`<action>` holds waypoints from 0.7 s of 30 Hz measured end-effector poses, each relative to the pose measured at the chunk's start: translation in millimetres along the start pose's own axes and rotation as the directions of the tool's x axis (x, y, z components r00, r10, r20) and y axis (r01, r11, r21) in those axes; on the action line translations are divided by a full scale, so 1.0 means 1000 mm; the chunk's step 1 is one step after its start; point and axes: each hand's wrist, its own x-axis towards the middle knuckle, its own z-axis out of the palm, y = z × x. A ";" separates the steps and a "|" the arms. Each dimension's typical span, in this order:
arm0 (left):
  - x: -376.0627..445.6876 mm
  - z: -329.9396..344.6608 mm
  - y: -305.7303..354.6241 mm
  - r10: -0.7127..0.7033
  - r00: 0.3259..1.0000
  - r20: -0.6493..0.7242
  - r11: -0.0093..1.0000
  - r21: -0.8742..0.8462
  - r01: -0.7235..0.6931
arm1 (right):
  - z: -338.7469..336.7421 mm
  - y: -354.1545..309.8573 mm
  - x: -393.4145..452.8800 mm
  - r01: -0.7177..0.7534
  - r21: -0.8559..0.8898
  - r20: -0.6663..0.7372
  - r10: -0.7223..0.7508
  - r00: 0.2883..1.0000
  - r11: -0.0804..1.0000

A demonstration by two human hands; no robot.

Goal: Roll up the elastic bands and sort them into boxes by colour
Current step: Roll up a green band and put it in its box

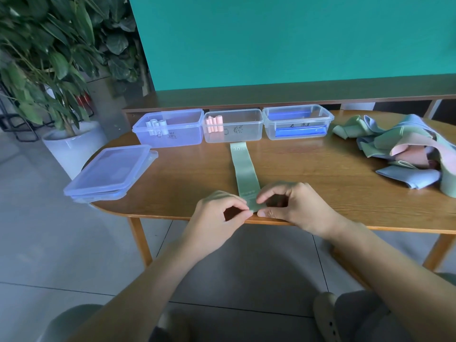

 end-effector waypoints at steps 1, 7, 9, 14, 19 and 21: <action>0.001 0.000 0.000 -0.010 1.000 -0.002 1.000 -0.005 0.010 | 0.000 0.000 0.001 0.010 -0.004 0.010 -0.010 1.000 1.000; 0.007 0.000 0.000 -0.030 0.999 0.040 0.999 -0.016 0.031 | 0.000 0.001 0.002 0.035 -0.037 0.046 -0.033 0.998 0.999; 0.006 0.000 0.001 -0.027 0.999 0.045 1.000 -0.004 0.027 | 0.000 0.002 0.002 0.042 -0.057 0.045 -0.039 0.998 0.997; 0.005 -0.002 0.001 -0.006 0.999 0.046 1.000 0.005 0.006 | 0.001 0.002 -0.001 0.040 -0.084 0.019 -0.039 0.999 0.996; 0.001 -0.005 -0.001 0.076 0.995 0.066 0.995 0.061 -0.080 | 0.004 -0.002 -0.005 0.038 -0.052 -0.008 -0.038 0.999 0.998; 0.001 -0.004 -0.001 0.081 0.995 0.050 0.994 0.074 -0.085 | 0.004 -0.004 -0.006 0.038 -0.038 -0.026 -0.039 0.999 0.999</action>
